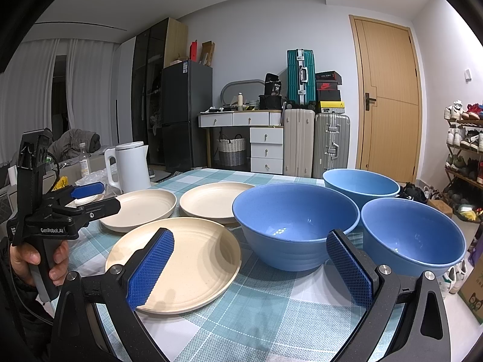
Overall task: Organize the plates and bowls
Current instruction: 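Move the left tool toward a cream plate's rim while the right tool approaches its opposite rim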
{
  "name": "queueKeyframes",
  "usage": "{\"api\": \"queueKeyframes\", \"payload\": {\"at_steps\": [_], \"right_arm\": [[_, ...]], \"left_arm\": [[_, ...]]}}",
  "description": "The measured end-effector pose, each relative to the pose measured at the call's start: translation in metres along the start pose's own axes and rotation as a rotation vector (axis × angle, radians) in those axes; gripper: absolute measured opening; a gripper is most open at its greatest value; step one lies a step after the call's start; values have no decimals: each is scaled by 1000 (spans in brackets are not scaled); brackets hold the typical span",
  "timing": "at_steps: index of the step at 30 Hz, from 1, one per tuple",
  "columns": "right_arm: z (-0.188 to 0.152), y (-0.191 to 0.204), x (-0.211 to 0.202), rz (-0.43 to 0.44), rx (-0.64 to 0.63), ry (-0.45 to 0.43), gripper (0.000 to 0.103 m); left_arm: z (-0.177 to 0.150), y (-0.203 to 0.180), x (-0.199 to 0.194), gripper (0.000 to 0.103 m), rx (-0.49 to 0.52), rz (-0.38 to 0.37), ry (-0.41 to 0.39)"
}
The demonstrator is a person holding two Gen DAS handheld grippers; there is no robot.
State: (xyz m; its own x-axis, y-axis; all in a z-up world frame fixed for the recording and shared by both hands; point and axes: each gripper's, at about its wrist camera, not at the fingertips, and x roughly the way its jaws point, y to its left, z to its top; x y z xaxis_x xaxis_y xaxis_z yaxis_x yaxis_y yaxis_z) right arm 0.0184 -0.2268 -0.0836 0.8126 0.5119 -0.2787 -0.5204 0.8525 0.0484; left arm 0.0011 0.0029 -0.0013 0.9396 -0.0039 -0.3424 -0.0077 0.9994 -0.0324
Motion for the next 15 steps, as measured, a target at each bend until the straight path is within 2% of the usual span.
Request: {"api": "queueKeyframes", "payload": {"at_steps": [6,15], "right_arm": [[0,0,0,3,3,9,103],[6,2,4,3,24,37,103]], "left_arm": [[-1,1,5,102,-20,54,16],[1,7,13,102,-53,90,92]]}}
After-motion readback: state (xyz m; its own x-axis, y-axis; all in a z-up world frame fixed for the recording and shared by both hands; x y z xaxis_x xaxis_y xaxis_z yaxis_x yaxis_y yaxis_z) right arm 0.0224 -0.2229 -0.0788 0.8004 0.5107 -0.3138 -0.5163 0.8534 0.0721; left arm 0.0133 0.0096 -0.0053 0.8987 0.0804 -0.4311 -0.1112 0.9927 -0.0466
